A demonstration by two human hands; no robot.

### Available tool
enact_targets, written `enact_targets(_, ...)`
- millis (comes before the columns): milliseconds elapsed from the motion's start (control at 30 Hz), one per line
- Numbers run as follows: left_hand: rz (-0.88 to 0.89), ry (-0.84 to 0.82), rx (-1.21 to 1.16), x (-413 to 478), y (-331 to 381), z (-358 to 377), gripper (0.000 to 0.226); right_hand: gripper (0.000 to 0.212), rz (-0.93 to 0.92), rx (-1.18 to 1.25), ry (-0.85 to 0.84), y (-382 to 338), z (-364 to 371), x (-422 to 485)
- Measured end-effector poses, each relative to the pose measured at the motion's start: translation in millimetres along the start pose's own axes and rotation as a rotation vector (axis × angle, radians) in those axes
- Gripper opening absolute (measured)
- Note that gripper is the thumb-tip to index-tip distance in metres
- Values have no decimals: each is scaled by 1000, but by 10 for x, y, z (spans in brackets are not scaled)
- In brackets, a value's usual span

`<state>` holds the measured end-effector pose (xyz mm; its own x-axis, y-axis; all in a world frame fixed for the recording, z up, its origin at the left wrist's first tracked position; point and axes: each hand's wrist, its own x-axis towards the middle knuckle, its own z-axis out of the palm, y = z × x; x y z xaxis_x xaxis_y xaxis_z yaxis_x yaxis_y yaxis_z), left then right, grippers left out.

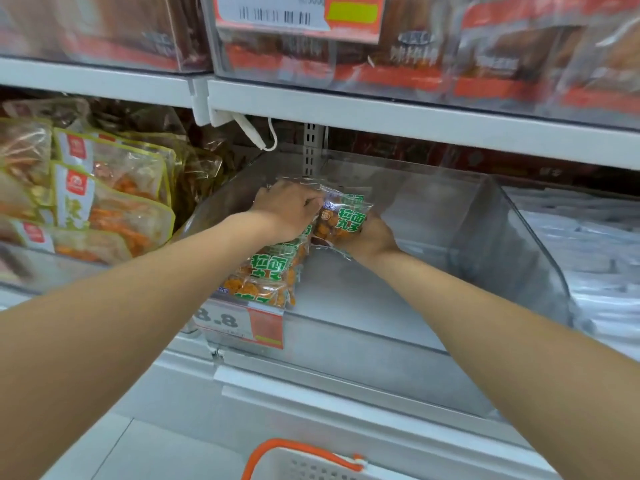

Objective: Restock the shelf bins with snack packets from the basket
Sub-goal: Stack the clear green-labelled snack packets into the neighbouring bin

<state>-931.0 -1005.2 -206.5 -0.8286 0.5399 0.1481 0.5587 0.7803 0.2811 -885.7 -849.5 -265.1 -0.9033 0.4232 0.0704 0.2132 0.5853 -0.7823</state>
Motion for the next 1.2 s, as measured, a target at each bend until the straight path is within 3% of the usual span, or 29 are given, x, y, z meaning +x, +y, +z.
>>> enact_targets(133,-6,-30,8,-29,28,-23,42,46,-15,-23,-57,-27,-21,-53)
enact_targets(267,-12,-35,27,-80,50,-35,44,50,94,-81,-95,-70,-86,-127)
enact_targets(367,-22,-49,44,-164,117,-72,46,17,136,-95,-115,-160,-211,-299)
enact_targets(433,-19,-10,44,-271,194,-112,45,10,137,-89,-116,-282,-342,-502)
enact_targets(567,48,213,4,-655,489,-180,34,11,-89,-52,-19,-475,-579,-992)
enact_targets(633,46,331,-59,-898,698,-200,26,18,-242,-65,113,-479,-667,-1292)
enact_targets(800,-79,335,-274,-1687,1122,-166,31,21,-556,-93,278,-261,-808,-2107)
enact_targets(867,-92,267,-369,-2034,1221,-57,32,22,-538,-92,250,-106,-831,-2466)
enact_targets(967,-168,10,-496,-2444,1297,251,35,22,-418,-134,114,303,-791,-2952)
enact_targets(1100,-255,-440,-505,-2846,1323,764,25,22,-218,-272,-229,941,-682,-3398)
enact_targets(1200,-205,-675,-346,-2985,1305,1070,28,24,-75,-426,-504,1461,-504,-3531)
